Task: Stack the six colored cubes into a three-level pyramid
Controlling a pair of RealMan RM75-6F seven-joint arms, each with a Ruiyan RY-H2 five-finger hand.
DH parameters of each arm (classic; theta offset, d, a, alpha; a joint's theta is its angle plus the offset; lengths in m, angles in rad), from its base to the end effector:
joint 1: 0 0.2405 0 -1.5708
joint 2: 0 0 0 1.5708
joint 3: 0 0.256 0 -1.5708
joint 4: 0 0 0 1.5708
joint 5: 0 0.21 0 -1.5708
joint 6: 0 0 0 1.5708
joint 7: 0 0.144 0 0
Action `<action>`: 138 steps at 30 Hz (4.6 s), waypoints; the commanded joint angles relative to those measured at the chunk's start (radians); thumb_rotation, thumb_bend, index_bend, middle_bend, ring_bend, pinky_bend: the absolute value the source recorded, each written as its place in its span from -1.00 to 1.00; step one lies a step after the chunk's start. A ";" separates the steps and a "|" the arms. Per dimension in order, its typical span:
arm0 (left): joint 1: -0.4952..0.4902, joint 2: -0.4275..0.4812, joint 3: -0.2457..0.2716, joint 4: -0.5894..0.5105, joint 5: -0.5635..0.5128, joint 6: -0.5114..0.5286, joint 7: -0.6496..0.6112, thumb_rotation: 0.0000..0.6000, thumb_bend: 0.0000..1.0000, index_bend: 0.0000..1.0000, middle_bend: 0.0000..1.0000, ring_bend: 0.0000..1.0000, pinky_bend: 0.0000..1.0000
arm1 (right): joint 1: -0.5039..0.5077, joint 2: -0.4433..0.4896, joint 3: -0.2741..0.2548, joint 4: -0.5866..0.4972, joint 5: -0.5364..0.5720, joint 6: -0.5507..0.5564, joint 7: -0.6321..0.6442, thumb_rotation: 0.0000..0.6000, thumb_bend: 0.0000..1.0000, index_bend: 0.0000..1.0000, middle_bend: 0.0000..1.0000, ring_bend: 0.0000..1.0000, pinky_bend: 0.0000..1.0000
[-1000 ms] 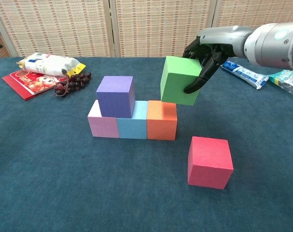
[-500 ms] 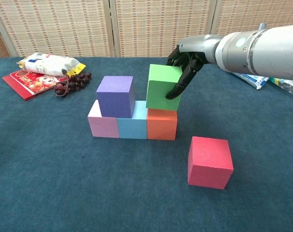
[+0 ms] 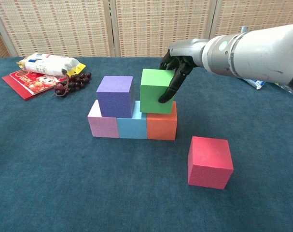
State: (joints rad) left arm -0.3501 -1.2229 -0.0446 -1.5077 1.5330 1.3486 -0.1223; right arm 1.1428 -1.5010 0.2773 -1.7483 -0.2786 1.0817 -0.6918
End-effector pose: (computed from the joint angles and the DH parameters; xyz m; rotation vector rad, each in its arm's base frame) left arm -0.2675 0.2584 0.1144 -1.6087 -0.9186 -1.1021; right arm -0.0394 -0.3619 -0.0100 1.7930 -1.1882 0.7607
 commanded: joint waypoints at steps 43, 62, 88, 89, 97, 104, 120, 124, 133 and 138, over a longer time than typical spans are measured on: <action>0.012 -0.015 -0.004 0.048 0.013 0.001 -0.069 1.00 -0.38 -0.93 -1.00 -1.00 -0.79 | 0.043 -0.083 0.020 0.051 0.055 0.056 -0.095 1.00 -0.48 0.15 0.07 -0.26 -0.58; 0.015 -0.019 -0.005 0.060 0.014 0.002 -0.080 1.00 -0.39 -0.95 -1.00 -1.00 -0.79 | 0.047 -0.095 0.034 0.054 0.071 0.055 -0.108 1.00 -0.48 0.13 0.07 -0.27 -0.58; 0.016 -0.020 -0.007 0.065 0.014 0.002 -0.087 1.00 -0.39 -0.95 -1.00 -1.00 -0.79 | 0.047 -0.108 0.045 0.072 0.074 0.052 -0.116 1.00 -0.48 0.12 0.07 -0.28 -0.61; 0.017 -0.021 -0.007 0.065 0.013 0.002 -0.087 1.00 -0.39 -0.95 -1.00 -1.00 -0.79 | 0.047 -0.108 0.045 0.072 0.075 0.051 -0.116 1.00 -0.48 0.12 0.07 -0.28 -0.61; 0.018 -0.021 -0.007 0.067 0.013 0.002 -0.089 1.00 -0.39 -0.95 -1.00 -1.00 -0.79 | 0.047 -0.108 0.048 0.069 0.075 0.053 -0.118 1.00 -0.48 0.12 0.07 -0.28 -0.62; 0.017 -0.023 -0.006 0.069 0.013 0.001 -0.091 1.00 -0.39 -0.95 -1.00 -1.00 -0.79 | 0.050 -0.113 0.045 0.074 0.076 0.057 -0.126 1.00 -0.48 0.11 0.07 -0.29 -0.64; 0.017 -0.028 -0.006 0.078 0.015 0.000 -0.098 1.00 -0.39 -0.95 -1.00 -1.00 -0.79 | 0.046 -0.110 0.036 0.064 0.069 0.053 -0.135 1.00 -0.69 -0.61 -0.28 -0.61 -0.88; 0.017 -0.030 -0.006 0.081 0.015 0.001 -0.099 1.00 -0.38 -0.96 -1.00 -1.00 -0.79 | 0.044 -0.109 0.035 0.056 0.067 0.051 -0.134 1.00 -0.73 -0.79 -0.40 -0.70 -0.95; 0.001 -0.019 -0.011 0.063 0.031 -0.004 -0.078 1.00 -0.38 -0.98 -1.00 -1.00 -0.79 | 0.022 -0.037 0.033 -0.020 0.083 0.040 -0.125 1.00 -0.93 -1.00 -0.98 -1.00 -1.00; -0.016 -0.010 -0.013 0.040 0.035 -0.024 -0.060 1.00 -0.38 -0.98 -1.00 -1.00 -0.79 | -0.062 0.067 0.022 -0.108 -0.030 0.014 -0.019 1.00 -0.93 -1.00 -1.00 -1.00 -1.00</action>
State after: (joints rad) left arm -0.3635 -1.2349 -0.0574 -1.4645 1.5677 1.3270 -0.1848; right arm 1.1231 -1.4782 0.3080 -1.8131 -0.2517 1.1101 -0.7585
